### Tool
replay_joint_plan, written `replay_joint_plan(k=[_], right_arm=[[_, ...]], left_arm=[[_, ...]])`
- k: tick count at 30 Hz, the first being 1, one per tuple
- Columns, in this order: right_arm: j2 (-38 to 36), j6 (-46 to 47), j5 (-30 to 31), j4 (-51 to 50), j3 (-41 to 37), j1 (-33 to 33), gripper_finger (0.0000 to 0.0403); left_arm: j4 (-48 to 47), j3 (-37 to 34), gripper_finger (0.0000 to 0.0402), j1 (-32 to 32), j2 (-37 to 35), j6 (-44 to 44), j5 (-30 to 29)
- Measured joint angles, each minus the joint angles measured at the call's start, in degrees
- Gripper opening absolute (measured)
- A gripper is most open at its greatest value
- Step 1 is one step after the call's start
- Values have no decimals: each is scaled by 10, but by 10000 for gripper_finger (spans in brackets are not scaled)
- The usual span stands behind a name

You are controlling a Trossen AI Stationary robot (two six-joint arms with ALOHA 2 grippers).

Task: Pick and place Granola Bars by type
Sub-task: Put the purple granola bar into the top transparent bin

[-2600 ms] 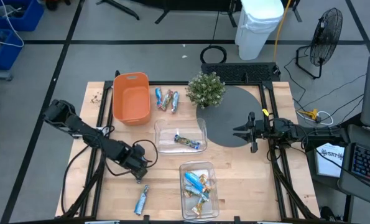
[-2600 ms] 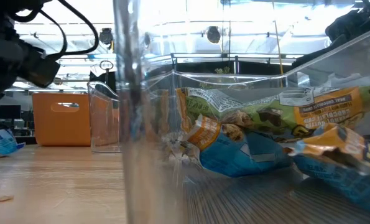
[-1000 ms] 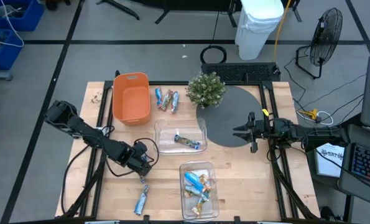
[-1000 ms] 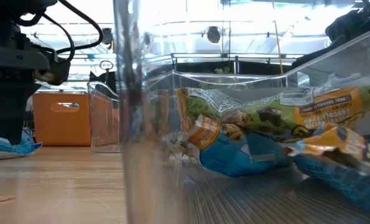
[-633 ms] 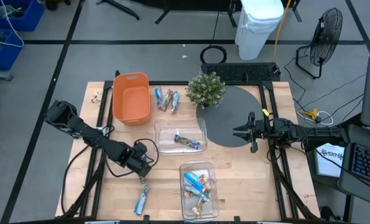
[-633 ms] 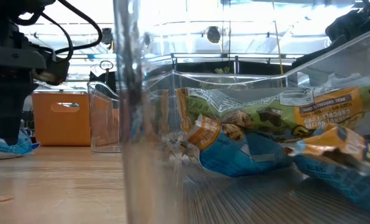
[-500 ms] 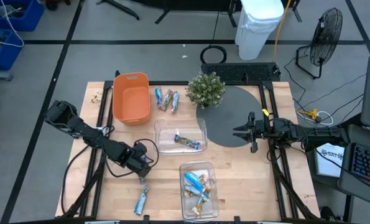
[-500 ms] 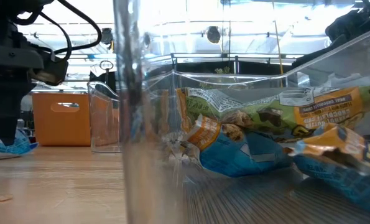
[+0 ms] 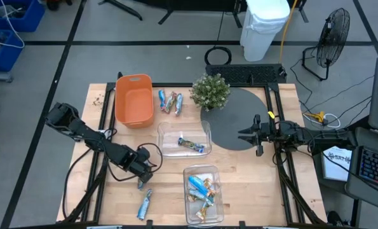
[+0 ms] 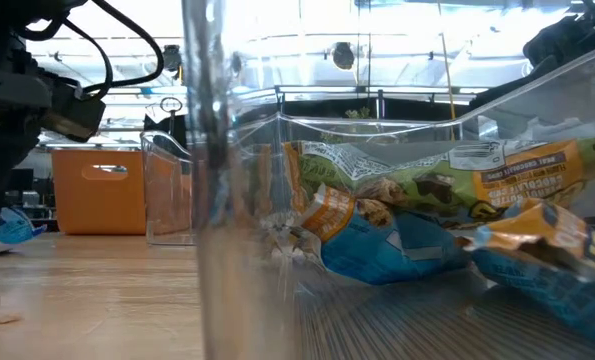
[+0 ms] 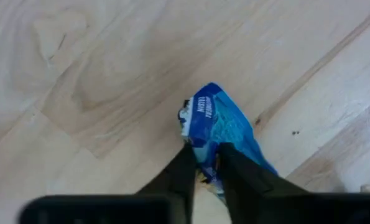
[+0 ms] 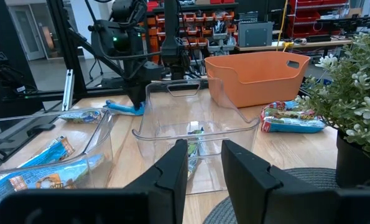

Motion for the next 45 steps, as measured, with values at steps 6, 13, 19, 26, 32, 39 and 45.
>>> replay_joint_plan(k=[6,13,19,26,32,39,45], right_arm=[[0,0,0,0,0,0,89],[0,0,0,0,0,0,89],[0,0,0,0,0,0,89],[0,0,0,0,0,0,89],[0,0,0,0,0,0,89],[0,0,0,0,0,0,89],[0,0,0,0,0,0,89]], left_arm=[[1,0,15,0,0,26,0],[8,0,9,-4,0,48,3],[13,0,8,-8,0,63,4],[13,0,8,-8,0,66,4],[13,0,8,-8,0,71,4],[13,0,8,-8,0,79,9],[13,0,8,-8,0,90,18]])
